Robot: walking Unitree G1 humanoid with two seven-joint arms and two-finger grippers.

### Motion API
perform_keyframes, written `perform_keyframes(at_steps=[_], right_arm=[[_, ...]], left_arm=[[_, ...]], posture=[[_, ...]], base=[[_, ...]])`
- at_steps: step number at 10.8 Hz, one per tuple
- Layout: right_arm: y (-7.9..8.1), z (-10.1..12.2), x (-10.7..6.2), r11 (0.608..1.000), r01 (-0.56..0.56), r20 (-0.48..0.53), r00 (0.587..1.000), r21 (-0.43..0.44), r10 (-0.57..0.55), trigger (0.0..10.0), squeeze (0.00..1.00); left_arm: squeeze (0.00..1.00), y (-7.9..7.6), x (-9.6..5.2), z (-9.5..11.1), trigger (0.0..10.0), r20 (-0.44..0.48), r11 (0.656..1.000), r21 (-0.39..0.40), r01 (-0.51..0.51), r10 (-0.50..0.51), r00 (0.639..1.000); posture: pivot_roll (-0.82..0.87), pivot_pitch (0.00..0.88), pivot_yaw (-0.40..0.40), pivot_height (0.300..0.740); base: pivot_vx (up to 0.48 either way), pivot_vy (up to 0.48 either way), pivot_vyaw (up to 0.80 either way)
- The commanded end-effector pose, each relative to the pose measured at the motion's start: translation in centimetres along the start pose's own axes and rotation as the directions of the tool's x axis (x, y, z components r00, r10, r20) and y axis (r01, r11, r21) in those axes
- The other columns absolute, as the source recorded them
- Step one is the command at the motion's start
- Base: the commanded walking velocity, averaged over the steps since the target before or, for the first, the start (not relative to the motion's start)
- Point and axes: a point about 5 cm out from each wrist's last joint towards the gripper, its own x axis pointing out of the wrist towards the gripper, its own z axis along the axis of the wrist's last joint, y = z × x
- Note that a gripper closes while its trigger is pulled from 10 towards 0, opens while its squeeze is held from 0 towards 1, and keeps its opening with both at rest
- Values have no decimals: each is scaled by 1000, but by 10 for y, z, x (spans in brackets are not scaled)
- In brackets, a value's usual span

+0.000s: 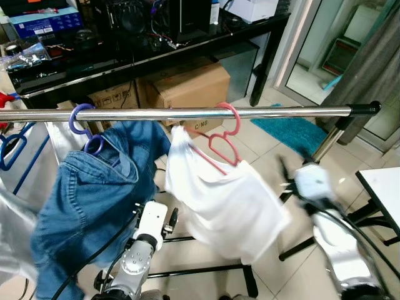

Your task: Hang hanger

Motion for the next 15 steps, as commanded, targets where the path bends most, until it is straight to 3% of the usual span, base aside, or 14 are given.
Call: perform_keyframes(at_steps=[1,4,5,6,7,9,11,13,15], right_arm=[[-7,4,5,1000,10,2,1000,16,-10,10000,0],[-45,17,7,996,-71,0,997,57,71,10000,0],[-47,22,6,990,-100,-6,995,100,102,10000,0],[-40,30,9,955,-212,-25,975,209,221,10000,0],[-30,30,5,904,-353,-97,918,240,384,10000,0],[-20,30,1,848,-382,-147,876,367,459,10000,0],[10,39,-5,744,-389,-149,828,543,541,10000,0],[4,50,1,730,-381,-135,832,567,539,10000,0],[-7,47,9,766,-299,-185,861,570,474,10000,0]], left_arm=[[0,-2,1,3,10000,20,1000,17,8,-8,1000],[0,2,0,1,10000,16,999,47,18,-19,1000],[0,4,0,2,10000,17,998,52,18,-19,1000],[0,5,0,2,10000,17,998,56,22,-23,1000],[0,3,1,3,10000,22,996,83,46,-48,999],[0,1,1,4,10000,24,993,103,59,-61,998],[0,-2,1,5,10000,31,992,107,64,-68,997],[0,-1,1,5,10000,34,991,117,70,-74,997],[0,8,14,21,10000,65,994,99,38,-45,997]], posture=[[94,0,-52,740],[70,0,-27,740],[57,0,-16,740],[50,0,-11,740],[40,0,-8,740],[42,0,-8,740],[52,0,-7,740],[48,0,-1,740],[55,0,-2,740]], base=[[0,0,0],[0,0,0],[0,0,0],[0,0,0],[0,0,0],[0,0,0],[0,0,0],[0,0,0],[0,0,0]])
